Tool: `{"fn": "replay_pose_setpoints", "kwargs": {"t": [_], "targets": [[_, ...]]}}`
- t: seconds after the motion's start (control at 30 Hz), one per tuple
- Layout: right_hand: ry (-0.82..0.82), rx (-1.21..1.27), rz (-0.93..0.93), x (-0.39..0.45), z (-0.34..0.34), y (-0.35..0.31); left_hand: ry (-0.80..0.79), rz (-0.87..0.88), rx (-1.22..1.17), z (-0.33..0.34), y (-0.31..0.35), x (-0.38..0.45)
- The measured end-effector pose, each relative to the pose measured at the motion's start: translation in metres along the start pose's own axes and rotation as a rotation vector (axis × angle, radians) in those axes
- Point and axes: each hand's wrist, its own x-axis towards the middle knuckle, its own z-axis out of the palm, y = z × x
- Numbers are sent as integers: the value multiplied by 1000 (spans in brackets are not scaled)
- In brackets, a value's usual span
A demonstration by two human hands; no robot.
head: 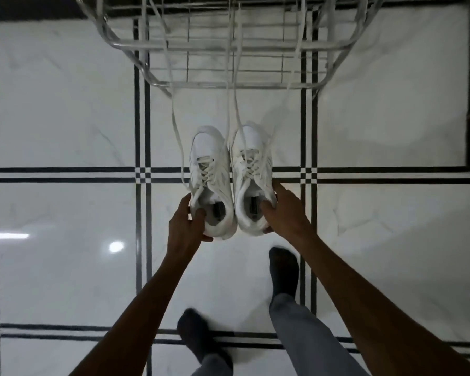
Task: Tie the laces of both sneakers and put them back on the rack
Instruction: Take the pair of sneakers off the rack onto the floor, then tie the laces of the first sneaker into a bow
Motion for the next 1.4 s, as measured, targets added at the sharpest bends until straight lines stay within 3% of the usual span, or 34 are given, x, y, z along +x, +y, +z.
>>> {"fn": "replay_pose_setpoints", "kwargs": {"t": [0.27,0.53,0.63,0.73,0.83,0.97,1.13,1.23,1.4], "targets": [[72,-160,-13,74,90,105,12,6,30,57,-124,85],[113,-137,45,91,126,171,-22,-6,56,87,-187,111],[280,-242,-28,75,130,161,-38,16,87,81,-188,113],[464,-372,-269,53,136,133,-16,103,95,73,-188,115],[349,-337,-407,60,155,114,53,207,36,69,-183,120],[201,-361,-313,88,178,101,96,370,-30,69,-178,130],[145,-367,-279,118,184,95,118,594,113,70,-176,149],[74,-270,-247,133,180,91,142,607,182,66,-180,155],[138,-221,-328,146,180,84,193,644,270,63,-175,166]]}}
